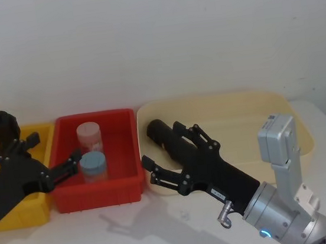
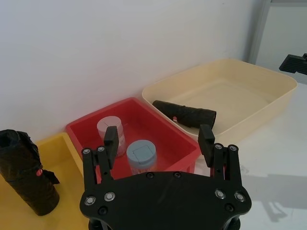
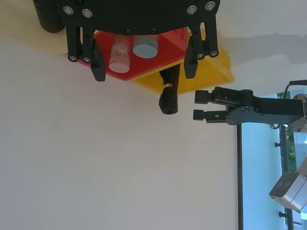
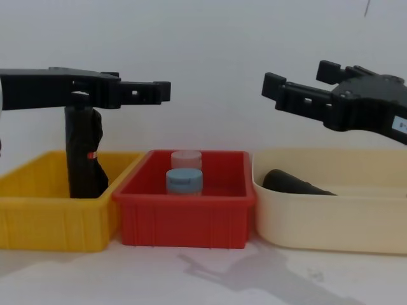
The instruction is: Pick up the garbage bag with the one hand and transfer it to the other hand.
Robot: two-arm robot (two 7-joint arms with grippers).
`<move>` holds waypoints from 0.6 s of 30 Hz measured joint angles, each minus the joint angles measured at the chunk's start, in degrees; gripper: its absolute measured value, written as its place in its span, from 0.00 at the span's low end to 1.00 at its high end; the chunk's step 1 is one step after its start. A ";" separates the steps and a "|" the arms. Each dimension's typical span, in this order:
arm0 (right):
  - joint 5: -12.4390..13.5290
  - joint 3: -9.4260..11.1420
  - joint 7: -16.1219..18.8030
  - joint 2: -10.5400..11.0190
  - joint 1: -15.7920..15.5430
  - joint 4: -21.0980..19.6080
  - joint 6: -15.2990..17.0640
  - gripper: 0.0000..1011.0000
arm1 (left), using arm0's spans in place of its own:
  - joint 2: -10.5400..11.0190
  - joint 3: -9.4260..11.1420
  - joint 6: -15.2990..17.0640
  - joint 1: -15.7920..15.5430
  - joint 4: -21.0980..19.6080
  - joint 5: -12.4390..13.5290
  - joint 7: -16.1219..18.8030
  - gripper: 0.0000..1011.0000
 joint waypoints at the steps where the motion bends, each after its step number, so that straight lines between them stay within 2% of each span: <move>1: 0.00 0.00 0.01 0.00 0.00 0.00 0.00 0.99 | 0.01 0.00 -0.01 0.01 0.00 0.00 -0.01 0.99; 10: 0.02 -0.07 0.08 -0.09 0.28 -0.01 0.02 0.99 | 0.02 0.00 -0.06 0.03 0.00 0.00 -0.02 0.99; 14: 0.34 -0.36 0.43 -0.51 1.98 0.33 0.64 0.99 | 0.02 0.00 -0.06 0.03 0.01 0.00 -0.02 0.99; 18: 0.88 -1.17 1.19 -1.30 5.28 1.38 2.28 0.99 | 0.02 0.00 -0.06 0.03 0.01 -0.01 -0.02 0.99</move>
